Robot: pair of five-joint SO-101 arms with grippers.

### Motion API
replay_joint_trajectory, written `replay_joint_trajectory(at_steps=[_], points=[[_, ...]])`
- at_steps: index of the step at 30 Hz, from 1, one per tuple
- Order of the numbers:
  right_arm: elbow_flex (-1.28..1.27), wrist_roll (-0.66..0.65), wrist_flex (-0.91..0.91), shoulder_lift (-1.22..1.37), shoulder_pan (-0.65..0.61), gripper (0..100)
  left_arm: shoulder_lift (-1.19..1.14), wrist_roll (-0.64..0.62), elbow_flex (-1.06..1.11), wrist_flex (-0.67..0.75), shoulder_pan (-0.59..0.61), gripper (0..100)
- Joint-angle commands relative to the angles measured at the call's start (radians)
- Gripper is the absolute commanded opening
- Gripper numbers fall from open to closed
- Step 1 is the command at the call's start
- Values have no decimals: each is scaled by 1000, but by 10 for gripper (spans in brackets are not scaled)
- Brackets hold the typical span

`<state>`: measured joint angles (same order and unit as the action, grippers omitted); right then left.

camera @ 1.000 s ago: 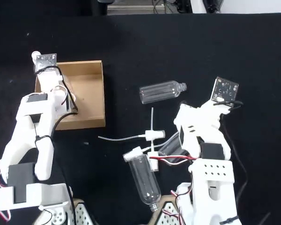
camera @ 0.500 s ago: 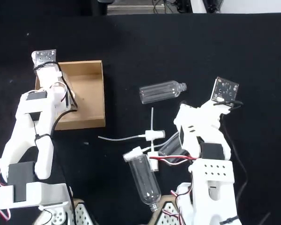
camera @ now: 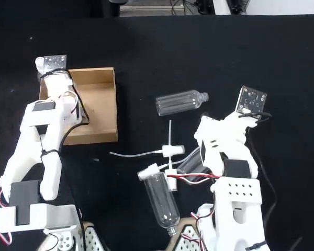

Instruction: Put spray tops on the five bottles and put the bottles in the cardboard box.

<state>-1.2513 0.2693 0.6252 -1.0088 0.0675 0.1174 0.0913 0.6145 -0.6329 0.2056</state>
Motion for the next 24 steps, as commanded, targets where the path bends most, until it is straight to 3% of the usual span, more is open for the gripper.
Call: replay_joint_trajectory(at_steps=[1,24], points=[[10,0,-29,-21,15,201,5,-6,-64,25,-36,170],[10,0,-29,-21,12,201,-149,-8,-194,34,-12,168]])
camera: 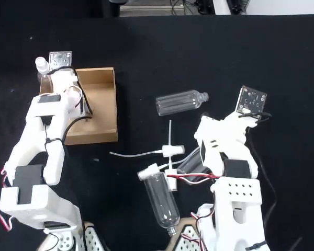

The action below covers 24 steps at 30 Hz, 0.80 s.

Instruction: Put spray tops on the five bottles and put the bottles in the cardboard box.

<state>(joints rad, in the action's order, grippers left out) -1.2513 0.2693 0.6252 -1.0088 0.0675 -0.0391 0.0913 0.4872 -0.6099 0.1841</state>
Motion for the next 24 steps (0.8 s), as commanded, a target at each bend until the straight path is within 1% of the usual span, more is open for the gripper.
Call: replay_joint_trajectory(at_steps=[1,15,19,24], points=[[10,0,-29,-21,12,201,8,-11,-68,11,8,168],[10,0,-29,-21,15,201,6,-14,-105,12,10,167],[10,0,-29,-21,15,201,6,-14,-97,58,10,168],[10,0,-29,-21,17,201,5,-14,-99,63,2,169]])
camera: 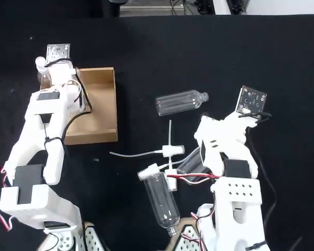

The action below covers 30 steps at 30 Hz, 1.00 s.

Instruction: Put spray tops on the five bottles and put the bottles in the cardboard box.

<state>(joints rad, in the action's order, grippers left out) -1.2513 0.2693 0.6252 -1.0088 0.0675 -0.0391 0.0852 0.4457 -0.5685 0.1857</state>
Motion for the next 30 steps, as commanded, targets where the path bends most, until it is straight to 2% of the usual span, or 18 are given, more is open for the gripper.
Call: replay_joint_trajectory(at_steps=[1,15,30], points=[[10,0,-29,-21,17,201,5,-8,-61,21,1,169],[10,0,-29,-21,17,201,-118,-9,-127,18,8,167],[10,0,-29,-21,12,201,-118,-9,-157,20,7,170]])
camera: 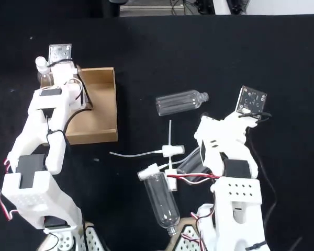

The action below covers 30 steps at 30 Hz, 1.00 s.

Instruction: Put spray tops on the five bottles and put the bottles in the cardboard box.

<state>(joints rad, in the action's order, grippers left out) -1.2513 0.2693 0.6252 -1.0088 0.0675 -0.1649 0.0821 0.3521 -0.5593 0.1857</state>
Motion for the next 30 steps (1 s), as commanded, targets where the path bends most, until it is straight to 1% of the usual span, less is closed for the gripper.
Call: replay_joint_trajectory(at_steps=[1,6,14,21,25,30], points=[[10,0,-29,-21,12,201,8,-6,-64,12,5,170],[10,0,-29,-21,15,201,-3,-6,-82,9,10,170],[10,0,-29,-21,12,201,8,-6,-53,3,10,171],[10,0,-29,-21,14,201,51,-23,-87,-140,10,171],[10,0,-29,-21,12,201,155,-49,-84,-238,8,171],[10,0,-29,-21,12,201,315,-38,-84,-419,21,171]])
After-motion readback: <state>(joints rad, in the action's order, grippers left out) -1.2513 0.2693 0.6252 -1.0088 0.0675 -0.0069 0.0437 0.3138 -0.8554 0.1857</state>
